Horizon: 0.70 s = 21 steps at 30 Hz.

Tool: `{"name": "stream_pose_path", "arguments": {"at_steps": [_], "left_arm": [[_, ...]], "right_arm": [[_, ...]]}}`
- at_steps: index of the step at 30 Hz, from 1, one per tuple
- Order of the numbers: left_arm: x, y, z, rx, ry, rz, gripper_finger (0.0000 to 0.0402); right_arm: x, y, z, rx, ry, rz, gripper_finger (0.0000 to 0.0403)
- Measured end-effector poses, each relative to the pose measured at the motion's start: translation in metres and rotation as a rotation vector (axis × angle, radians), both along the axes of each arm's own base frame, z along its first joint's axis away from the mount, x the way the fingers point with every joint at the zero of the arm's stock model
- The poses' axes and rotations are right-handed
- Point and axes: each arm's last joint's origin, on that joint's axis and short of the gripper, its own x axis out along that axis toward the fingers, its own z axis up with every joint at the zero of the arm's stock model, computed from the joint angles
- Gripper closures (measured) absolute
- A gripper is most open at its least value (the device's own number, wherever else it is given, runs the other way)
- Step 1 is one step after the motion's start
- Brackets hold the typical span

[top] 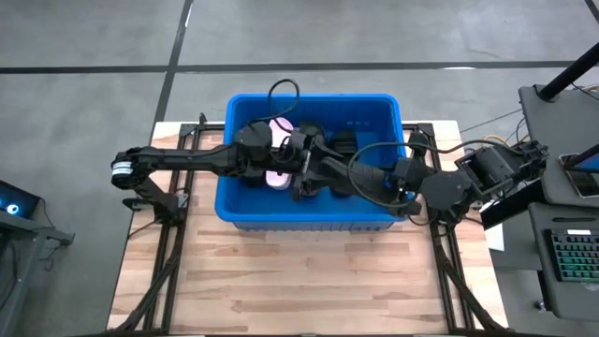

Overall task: Pick and place slides into bin
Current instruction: Put the black slipper into the blue container

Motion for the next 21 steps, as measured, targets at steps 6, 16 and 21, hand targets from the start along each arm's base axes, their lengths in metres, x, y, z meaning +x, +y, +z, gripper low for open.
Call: {"name": "stream_pose_path", "arguments": {"at_steps": [6, 16, 21], "left_arm": [[-0.0008, -0.0005, 0.0015, 0.009, -0.012, -0.016, 0.0105], [-0.0026, -0.0025, 0.0041, 0.093, -0.046, -0.062, 0.0298], [-0.0087, 0.0035, 0.0094, 0.226, -0.087, -0.043, 0.0374]], "right_arm": [[-0.0001, 0.0002, -0.0001, -0.009, 0.007, 0.008, 0.039], [0.0016, -0.0011, 0.0024, -0.019, -0.027, -0.02, 0.039], [0.0037, -0.003, 0.0047, -0.045, -0.042, -0.03, 0.039]]}}
